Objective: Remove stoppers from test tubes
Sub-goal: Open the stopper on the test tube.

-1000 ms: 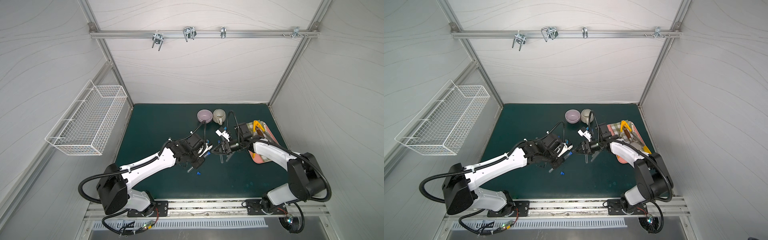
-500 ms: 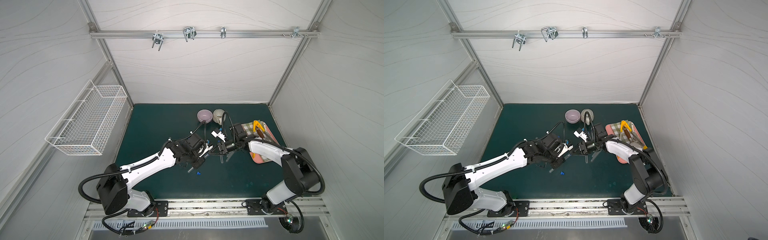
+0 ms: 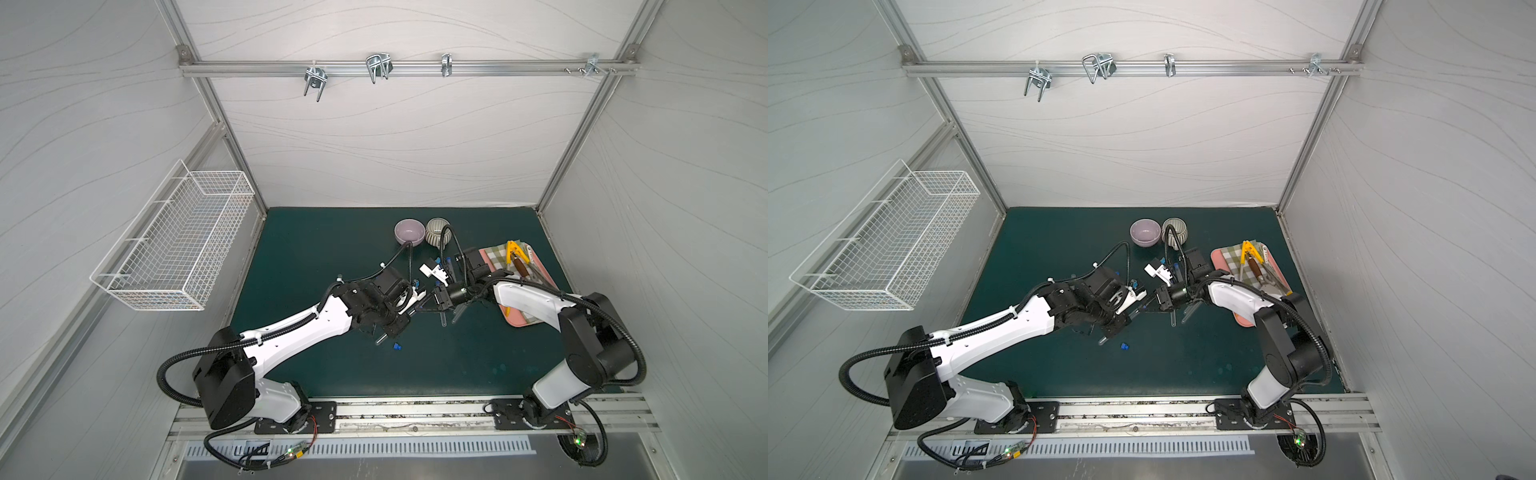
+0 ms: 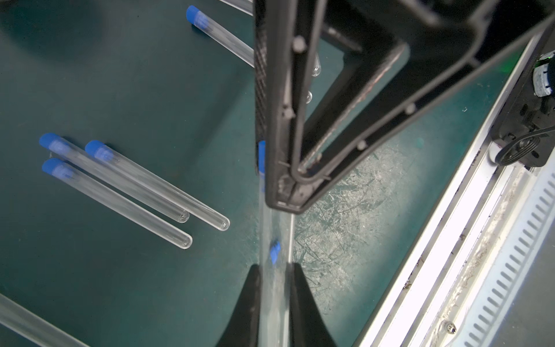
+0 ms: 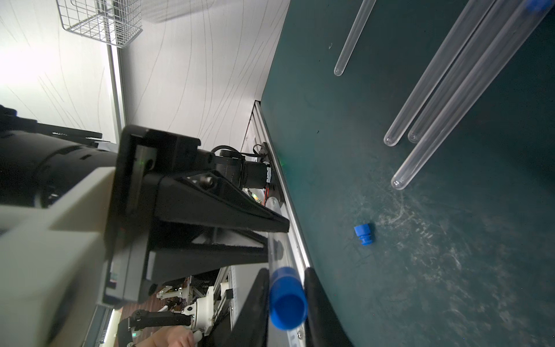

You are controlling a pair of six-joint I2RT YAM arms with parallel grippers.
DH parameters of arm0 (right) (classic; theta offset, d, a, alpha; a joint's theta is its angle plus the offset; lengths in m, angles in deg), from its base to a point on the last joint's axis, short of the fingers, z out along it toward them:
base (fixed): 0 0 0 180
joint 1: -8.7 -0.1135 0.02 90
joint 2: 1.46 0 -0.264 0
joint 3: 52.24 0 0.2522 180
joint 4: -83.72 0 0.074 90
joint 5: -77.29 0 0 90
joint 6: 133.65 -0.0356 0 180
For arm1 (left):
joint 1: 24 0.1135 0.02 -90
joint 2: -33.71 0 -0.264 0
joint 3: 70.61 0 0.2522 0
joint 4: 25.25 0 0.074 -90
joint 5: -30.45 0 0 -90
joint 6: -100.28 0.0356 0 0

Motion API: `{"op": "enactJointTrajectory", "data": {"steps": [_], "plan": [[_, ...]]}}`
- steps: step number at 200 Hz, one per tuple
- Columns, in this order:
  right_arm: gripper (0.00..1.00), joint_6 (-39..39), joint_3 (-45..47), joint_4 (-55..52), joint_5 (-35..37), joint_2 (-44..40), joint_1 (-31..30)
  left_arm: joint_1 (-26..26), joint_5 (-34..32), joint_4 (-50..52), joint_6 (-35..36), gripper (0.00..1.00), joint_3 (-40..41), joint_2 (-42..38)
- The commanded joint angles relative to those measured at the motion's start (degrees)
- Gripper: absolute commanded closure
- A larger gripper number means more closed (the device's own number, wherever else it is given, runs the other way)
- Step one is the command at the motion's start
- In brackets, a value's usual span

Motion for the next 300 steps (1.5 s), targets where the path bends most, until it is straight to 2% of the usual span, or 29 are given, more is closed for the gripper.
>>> {"op": "enactJointTrajectory", "data": {"steps": [1,41,85,120,192,300], "plan": [[0.83,3.0,-1.2,-2.6,1.5,0.2,-0.4,-0.3,-0.4,-1.0,1.2,0.98,-0.2,-0.4],[0.83,4.7,-1.4,-4.8,3.1,-0.2,-0.2,-0.3,-1.1,-0.7,1.4,0.99,-0.1,-0.4],[0.74,4.4,-2.1,-4.8,3.1,-0.3,-0.2,-1.0,-1.6,-0.3,1.5,1.0,-0.2,0.3],[0.74,3.6,-1.9,-3.4,2.4,-0.2,-0.2,-1.4,-2.2,-0.2,1.6,1.0,0.0,0.5],[0.85,3.3,-1.5,-3.0,2.6,-0.4,0.2,-1.5,-2.5,-0.3,1.7,1.0,0.1,0.5],[0.77,4.0,-1.7,-4.0,3.4,-0.7,0.6,-1.6,-2.7,-0.3,1.8,1.0,0.3,0.7]]}}
